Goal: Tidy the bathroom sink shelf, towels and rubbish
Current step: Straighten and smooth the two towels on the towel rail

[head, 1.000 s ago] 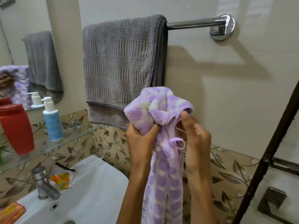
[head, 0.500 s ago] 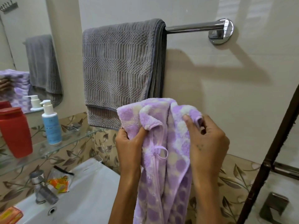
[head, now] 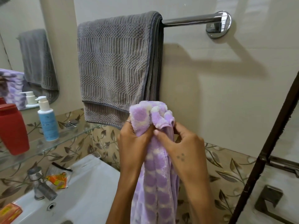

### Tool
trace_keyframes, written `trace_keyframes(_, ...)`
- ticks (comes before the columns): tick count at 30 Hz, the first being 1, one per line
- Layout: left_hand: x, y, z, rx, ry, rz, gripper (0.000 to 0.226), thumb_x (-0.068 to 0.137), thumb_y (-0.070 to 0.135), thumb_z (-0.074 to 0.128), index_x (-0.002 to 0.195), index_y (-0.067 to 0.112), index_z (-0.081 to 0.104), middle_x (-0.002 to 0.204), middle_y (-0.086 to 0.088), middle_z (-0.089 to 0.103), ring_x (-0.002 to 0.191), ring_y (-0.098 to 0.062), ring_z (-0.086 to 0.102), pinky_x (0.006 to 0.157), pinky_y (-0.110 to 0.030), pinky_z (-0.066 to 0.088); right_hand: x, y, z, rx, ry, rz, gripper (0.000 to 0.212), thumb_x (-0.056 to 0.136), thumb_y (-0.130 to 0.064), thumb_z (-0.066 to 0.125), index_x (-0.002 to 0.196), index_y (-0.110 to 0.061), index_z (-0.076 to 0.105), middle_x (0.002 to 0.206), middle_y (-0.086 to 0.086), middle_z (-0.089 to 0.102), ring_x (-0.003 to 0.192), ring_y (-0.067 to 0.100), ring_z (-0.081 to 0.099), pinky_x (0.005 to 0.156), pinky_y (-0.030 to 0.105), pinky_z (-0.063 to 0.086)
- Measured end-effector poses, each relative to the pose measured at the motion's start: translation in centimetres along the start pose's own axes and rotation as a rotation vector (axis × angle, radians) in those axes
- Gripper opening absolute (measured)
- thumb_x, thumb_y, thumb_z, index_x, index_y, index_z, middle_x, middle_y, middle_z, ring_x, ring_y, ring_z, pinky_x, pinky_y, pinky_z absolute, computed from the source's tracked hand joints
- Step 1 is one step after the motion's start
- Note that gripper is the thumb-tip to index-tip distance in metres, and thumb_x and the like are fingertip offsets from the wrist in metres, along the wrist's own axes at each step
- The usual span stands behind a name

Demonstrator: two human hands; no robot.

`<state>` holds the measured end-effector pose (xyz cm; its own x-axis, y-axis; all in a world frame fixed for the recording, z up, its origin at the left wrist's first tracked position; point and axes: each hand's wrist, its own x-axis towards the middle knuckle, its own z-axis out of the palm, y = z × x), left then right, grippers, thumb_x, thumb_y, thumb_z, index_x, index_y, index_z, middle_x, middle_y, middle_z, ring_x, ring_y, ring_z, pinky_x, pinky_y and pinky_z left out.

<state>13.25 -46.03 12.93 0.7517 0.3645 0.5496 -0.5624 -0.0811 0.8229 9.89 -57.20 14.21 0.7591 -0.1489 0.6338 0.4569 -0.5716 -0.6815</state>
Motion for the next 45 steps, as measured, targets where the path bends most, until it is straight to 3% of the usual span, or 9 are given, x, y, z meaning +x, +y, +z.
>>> trace_keyframes(6, 0.4, -0.4, -0.8, -0.003, -0.141, -0.055, 0.026, 0.058, 0.039, 0.083, 0.071, 0.020, 0.069, 0.066, 0.009, 0.070, 0.063, -0.004, 0.060, 0.059, -0.026, 0.051, 0.5, 2.3, -1.3, 0.090, 0.155, 0.161, 0.036, 0.086, -0.028, 0.059, 0.054, -0.019, 0.047, 0.044, -0.005, 0.038, 0.046, 0.012, 0.027, 0.043, 0.020, 0.025)
trace_keyframes(9, 0.4, -0.7, -1.0, -0.005, -0.152, -0.058, 0.021, 0.057, 0.040, 0.078, 0.071, 0.026, 0.069, 0.069, 0.012, 0.073, 0.065, -0.001, 0.064, 0.058, -0.020, 0.053, 0.4, 2.5, -1.1, 0.083, 0.156, 0.173, 0.022, 0.088, -0.029, 0.058, 0.068, -0.019, 0.059, 0.049, -0.001, 0.050, 0.048, 0.022, 0.042, 0.048, 0.031, 0.037)
trace_keyframes(11, 0.2, -0.8, -1.0, 0.005, -0.144, -0.071, 0.024, 0.057, 0.042, 0.077, 0.074, 0.026, 0.070, 0.073, 0.006, 0.074, 0.073, -0.011, 0.069, 0.065, -0.031, 0.058, 0.0, 2.3, -0.7, 0.012, 0.168, 0.138, 0.021, 0.089, -0.034, 0.058, 0.073, -0.020, 0.060, 0.050, -0.003, 0.050, 0.046, 0.013, 0.038, 0.047, 0.031, 0.034)
trace_keyframes(16, -0.3, -0.6, -1.1, 0.029, -0.102, -0.096, 0.031, 0.057, 0.049, 0.074, 0.073, 0.023, 0.070, 0.071, 0.004, 0.073, 0.071, -0.018, 0.069, 0.065, -0.039, 0.056, -0.7, 1.3, -0.2, 0.015, 0.172, 0.091, 0.045, 0.089, -0.044, 0.054, 0.049, -0.031, 0.037, 0.045, -0.016, 0.047, 0.043, 0.010, 0.034, 0.040, 0.018, 0.022)
trace_keyframes(19, -0.7, -0.4, -1.1, 0.003, -0.113, -0.104, 0.036, 0.059, 0.052, 0.069, 0.071, 0.019, 0.069, 0.066, 0.002, 0.071, 0.066, -0.014, 0.063, 0.061, -0.036, 0.051, -0.8, 1.1, -0.1, 0.102, 0.211, 0.115, 0.049, 0.090, -0.041, 0.054, 0.044, -0.034, 0.043, 0.039, -0.012, 0.043, 0.039, 0.009, 0.032, 0.039, 0.015, 0.023)
trace_keyframes(25, -0.6, -0.8, -1.7, 0.019, -0.082, -0.181, 0.017, 0.072, 0.040, 0.072, 0.073, 0.024, 0.068, 0.071, 0.009, 0.073, 0.070, -0.011, 0.067, 0.066, -0.034, 0.054, -1.0, 1.2, -0.1, 0.255, 0.231, 0.261, 0.046, 0.092, -0.039, 0.049, 0.050, -0.020, 0.046, 0.040, -0.003, 0.040, 0.043, 0.020, 0.037, 0.045, 0.036, 0.037)
trace_keyframes(31, -1.7, -1.0, -0.8, 0.157, -0.107, -0.038, 0.018, 0.067, 0.037, 0.067, 0.066, 0.021, 0.060, 0.056, 0.013, 0.062, 0.048, -0.001, 0.044, 0.046, -0.018, 0.040, -1.7, 0.3, 0.7, 0.298, 0.176, 0.218, 0.026, 0.081, -0.044, 0.058, 0.060, -0.030, 0.064, 0.050, -0.011, 0.062, 0.037, 0.005, 0.057, 0.039, 0.013, 0.042)
trace_keyframes(37, -1.8, -0.9, -0.9, 0.108, -0.054, 0.011, 0.025, 0.075, 0.020, 0.073, 0.059, 0.033, 0.059, 0.055, 0.021, 0.062, 0.047, 0.006, 0.047, 0.044, -0.005, 0.036, -2.2, -0.1, 0.1, 0.343, 0.033, 0.205, 0.018, 0.082, -0.045, 0.059, 0.077, -0.030, 0.068, 0.058, -0.007, 0.065, 0.053, 0.015, 0.062, 0.049, 0.027, 0.048)
trace_keyframes(45, -2.1, -1.0, -0.7, 0.246, 0.062, -0.019, 0.019, 0.067, 0.041, 0.063, 0.058, 0.029, 0.051, 0.056, 0.018, 0.061, 0.048, 0.001, 0.049, 0.044, -0.011, 0.037, -3.0, -0.4, 0.9, 0.338, 0.182, 0.227, 0.014, 0.074, -0.048, 0.061, 0.079, -0.035, 0.064, 0.062, -0.012, 0.067, 0.049, 0.012, 0.059, 0.058, 0.042, 0.057)
